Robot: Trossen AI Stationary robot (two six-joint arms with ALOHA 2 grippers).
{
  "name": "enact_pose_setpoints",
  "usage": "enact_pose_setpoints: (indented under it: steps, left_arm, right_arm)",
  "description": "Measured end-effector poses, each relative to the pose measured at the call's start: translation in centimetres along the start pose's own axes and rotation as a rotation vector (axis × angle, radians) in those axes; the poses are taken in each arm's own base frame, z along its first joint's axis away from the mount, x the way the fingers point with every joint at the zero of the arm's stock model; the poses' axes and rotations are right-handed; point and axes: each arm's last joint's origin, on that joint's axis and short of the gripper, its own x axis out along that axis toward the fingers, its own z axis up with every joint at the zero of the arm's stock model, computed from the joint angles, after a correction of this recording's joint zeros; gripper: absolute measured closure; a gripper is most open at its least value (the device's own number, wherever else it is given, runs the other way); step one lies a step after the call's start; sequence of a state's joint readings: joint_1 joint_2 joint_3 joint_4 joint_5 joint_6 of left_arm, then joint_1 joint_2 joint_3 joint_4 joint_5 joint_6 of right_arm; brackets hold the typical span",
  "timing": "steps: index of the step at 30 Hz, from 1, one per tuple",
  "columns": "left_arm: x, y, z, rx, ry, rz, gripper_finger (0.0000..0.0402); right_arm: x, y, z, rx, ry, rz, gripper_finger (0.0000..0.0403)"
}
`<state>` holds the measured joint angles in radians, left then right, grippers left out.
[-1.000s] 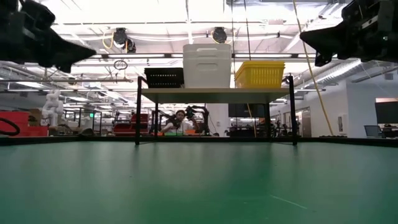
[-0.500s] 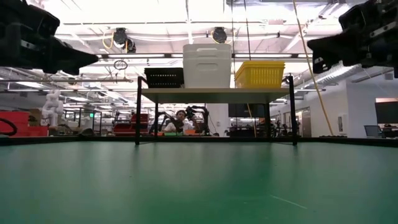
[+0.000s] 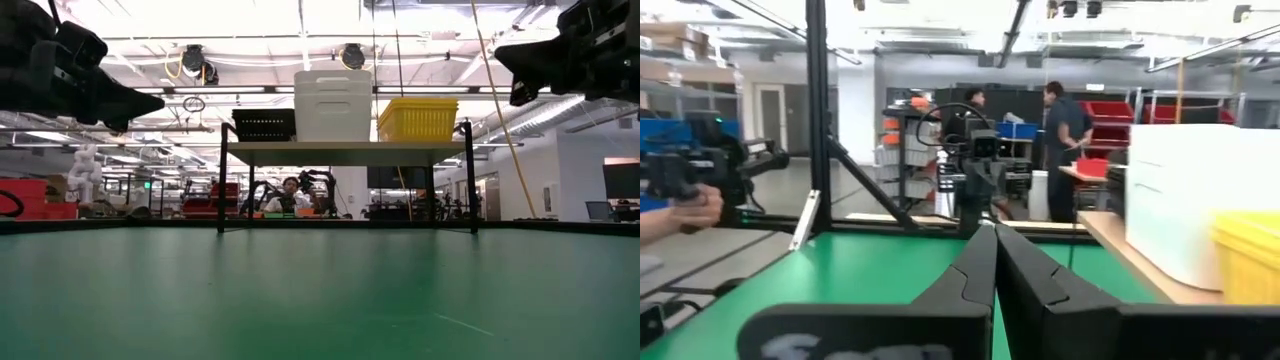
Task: Stack baskets on shelf by color
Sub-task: Return to Home Position
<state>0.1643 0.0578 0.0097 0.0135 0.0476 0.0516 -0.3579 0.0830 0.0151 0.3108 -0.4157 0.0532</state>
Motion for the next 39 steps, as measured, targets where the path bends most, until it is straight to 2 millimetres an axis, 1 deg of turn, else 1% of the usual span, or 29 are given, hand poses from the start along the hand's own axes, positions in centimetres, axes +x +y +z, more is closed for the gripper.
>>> enact_pose_setpoints:
  steps: [3,7,11,14,19,23,39]
  left_arm:
    - [0.0,-0.1,0.0,-0.008,-0.004,-0.020,0.0398]
    - [0.0,-0.2,0.0,-0.020,-0.001,-0.032,0.0393]
    - [0.3,-0.3,-0.3,-0.055,0.045,-0.046,0.0398]
    - [0.6,-0.2,-0.8,-0.066,0.099,-0.025,0.0396]
    - [0.9,-0.2,-1.2,0.021,0.147,-0.027,0.0375]
    - [0.9,-0.2,-1.3,0.039,0.157,-0.028,0.0366]
    - [0.9,-0.2,-1.3,0.040,0.157,-0.026,0.0364]
  right_arm:
    - [-0.5,0.0,-0.3,-0.004,0.023,-0.022,0.0403]
    - [-0.6,-0.1,-0.4,0.003,0.034,-0.031,0.0403]
    - [-0.6,-0.1,-0.1,-0.010,0.005,-0.027,0.0403]
    - [-0.6,-0.1,-0.1,-0.009,0.007,-0.029,0.0403]
    - [-0.6,-0.1,-0.1,-0.031,0.008,-0.028,0.0403]
    - [-0.6,-0.1,-0.1,-0.042,0.008,-0.028,0.0403]
    - [-0.6,-0.1,-0.1,-0.042,0.008,-0.028,0.0403]
